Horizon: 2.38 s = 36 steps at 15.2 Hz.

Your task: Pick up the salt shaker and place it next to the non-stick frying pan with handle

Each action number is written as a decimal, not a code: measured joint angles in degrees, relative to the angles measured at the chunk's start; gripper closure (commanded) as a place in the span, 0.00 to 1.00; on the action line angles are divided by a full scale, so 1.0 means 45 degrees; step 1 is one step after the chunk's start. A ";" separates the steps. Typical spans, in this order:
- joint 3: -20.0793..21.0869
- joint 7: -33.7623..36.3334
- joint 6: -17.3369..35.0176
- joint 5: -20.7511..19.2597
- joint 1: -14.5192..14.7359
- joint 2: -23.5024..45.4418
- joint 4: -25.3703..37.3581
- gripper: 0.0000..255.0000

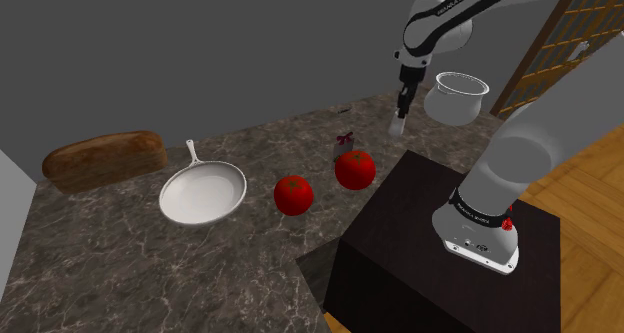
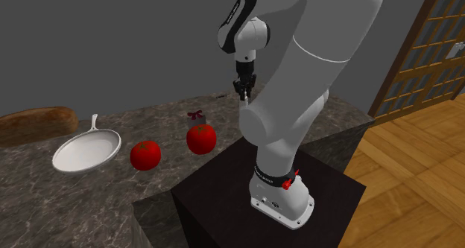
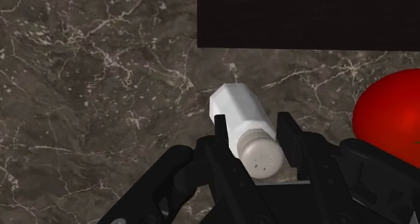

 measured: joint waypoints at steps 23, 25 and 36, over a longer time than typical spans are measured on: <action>0.1374 0.1321 -0.3351 0.0828 0.0801 -0.0594 0.2703 1.00; 0.1657 0.1707 -0.3282 0.1133 0.1101 -0.0195 0.3008 1.00; 0.2996 0.3586 -0.3461 0.2740 0.2608 0.3426 0.6744 1.00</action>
